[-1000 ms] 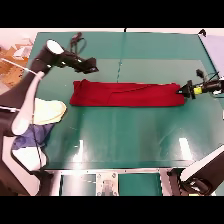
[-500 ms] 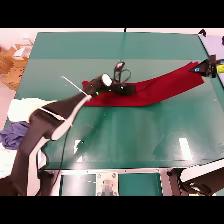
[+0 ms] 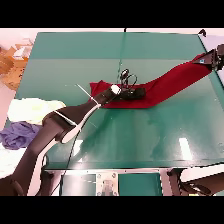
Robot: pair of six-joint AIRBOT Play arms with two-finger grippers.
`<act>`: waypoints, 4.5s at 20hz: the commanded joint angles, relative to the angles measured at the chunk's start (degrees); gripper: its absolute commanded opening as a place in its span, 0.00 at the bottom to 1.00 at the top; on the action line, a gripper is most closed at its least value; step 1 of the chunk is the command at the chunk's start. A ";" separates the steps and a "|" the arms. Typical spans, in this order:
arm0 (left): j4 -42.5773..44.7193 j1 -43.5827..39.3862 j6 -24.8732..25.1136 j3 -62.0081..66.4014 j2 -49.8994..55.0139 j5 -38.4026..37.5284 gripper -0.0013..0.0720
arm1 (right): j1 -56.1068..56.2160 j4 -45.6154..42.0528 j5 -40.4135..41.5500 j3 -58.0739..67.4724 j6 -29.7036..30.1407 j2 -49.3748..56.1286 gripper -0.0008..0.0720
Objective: Fold the shirts.
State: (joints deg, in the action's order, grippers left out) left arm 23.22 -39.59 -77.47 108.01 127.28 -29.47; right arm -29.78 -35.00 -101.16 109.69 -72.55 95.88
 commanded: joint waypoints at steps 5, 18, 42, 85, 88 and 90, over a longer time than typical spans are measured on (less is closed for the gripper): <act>4.72 16.13 2.49 12.63 -4.70 -34.27 0.05 | 6.71 2.29 0.42 0.04 -4.48 -0.28 0.03; 30.67 39.41 4.81 12.50 -17.75 -55.32 0.06 | 54.40 -10.21 36.89 -0.02 -19.26 12.46 0.04; 36.37 39.65 5.27 12.50 -17.75 -55.28 0.06 | 21.18 -19.65 22.43 -19.32 -14.93 12.24 0.72; 33.83 39.65 1.88 11.17 -17.75 -54.42 0.06 | -27.17 -13.90 26.36 -15.32 -28.06 -10.56 0.03; 33.33 39.65 1.97 7.06 -17.75 -55.41 0.05 | -36.13 -24.22 27.28 -32.35 -29.44 -17.73 0.03; 33.35 39.65 2.58 6.34 -17.75 -55.93 0.06 | -44.59 -24.68 30.42 -43.89 -28.72 -21.99 0.03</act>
State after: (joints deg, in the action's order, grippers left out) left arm 56.88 0.03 -75.57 116.09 109.56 -84.47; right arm -65.56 -53.80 -73.30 79.50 -101.06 79.22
